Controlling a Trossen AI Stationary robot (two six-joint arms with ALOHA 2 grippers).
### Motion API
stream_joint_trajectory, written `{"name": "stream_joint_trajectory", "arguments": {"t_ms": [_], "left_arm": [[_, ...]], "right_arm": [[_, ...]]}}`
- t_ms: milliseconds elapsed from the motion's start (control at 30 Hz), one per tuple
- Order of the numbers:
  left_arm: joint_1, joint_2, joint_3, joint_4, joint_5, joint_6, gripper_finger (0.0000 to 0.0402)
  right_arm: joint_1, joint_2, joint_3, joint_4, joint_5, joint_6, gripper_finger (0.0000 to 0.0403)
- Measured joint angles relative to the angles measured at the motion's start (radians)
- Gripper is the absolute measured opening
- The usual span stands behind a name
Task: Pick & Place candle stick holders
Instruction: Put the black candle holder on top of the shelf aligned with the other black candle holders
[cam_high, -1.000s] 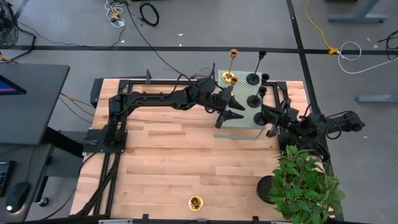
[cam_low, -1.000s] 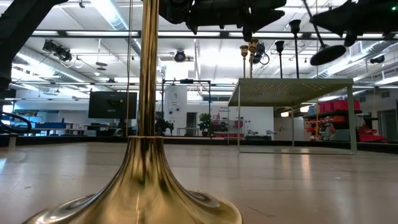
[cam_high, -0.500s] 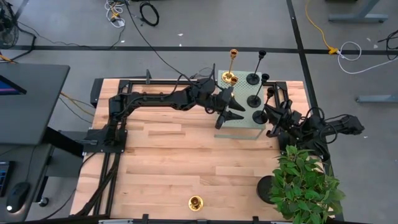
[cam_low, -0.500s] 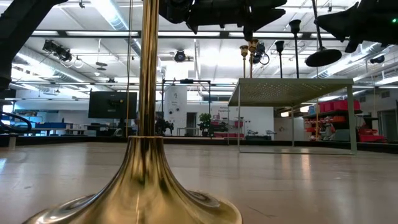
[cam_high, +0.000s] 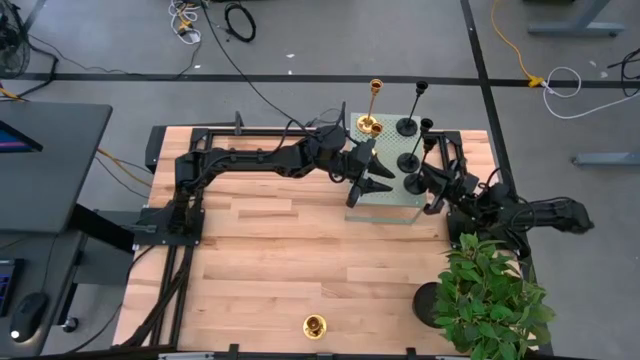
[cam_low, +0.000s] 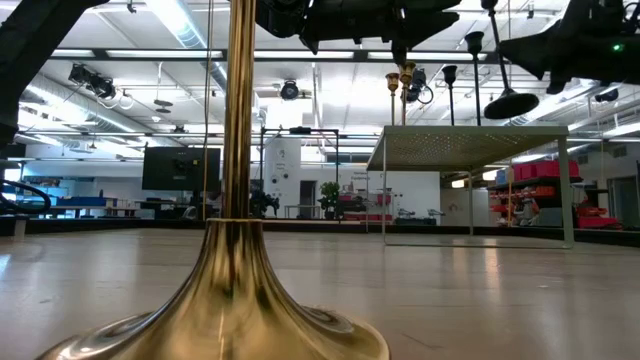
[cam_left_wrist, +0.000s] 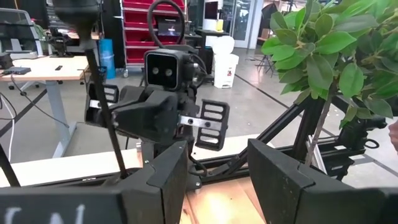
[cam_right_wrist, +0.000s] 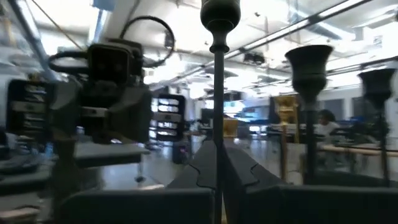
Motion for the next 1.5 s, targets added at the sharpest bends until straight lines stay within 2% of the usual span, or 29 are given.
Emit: {"name": "stream_joint_trajectory", "arguments": {"t_ms": [267,433,633,1267,1500], "left_arm": [[-0.003,0.000,0.000,0.000,0.000,-0.008,0.0167],[-0.006,0.000,0.000,-0.001,0.000,-0.010,0.0167],[-0.006,0.000,0.000,-0.001,0.000,-0.010,0.0167],[-0.006,0.000,0.000,-0.001,0.000,-0.010,0.0168],[-0.006,0.000,0.000,-0.001,0.000,-0.010,0.0168]], "right_arm": [[-0.098,0.005,0.000,-0.145,-0.098,0.128,0.0000],[-0.119,-0.005,0.001,-0.113,-0.142,0.123,0.0000],[-0.126,-0.005,0.002,-0.187,-0.153,0.170,0.0000],[-0.125,-0.005,0.002,-0.205,-0.153,0.174,0.0000],[-0.125,-0.005,0.002,-0.216,-0.175,0.187,0.0017]]}}
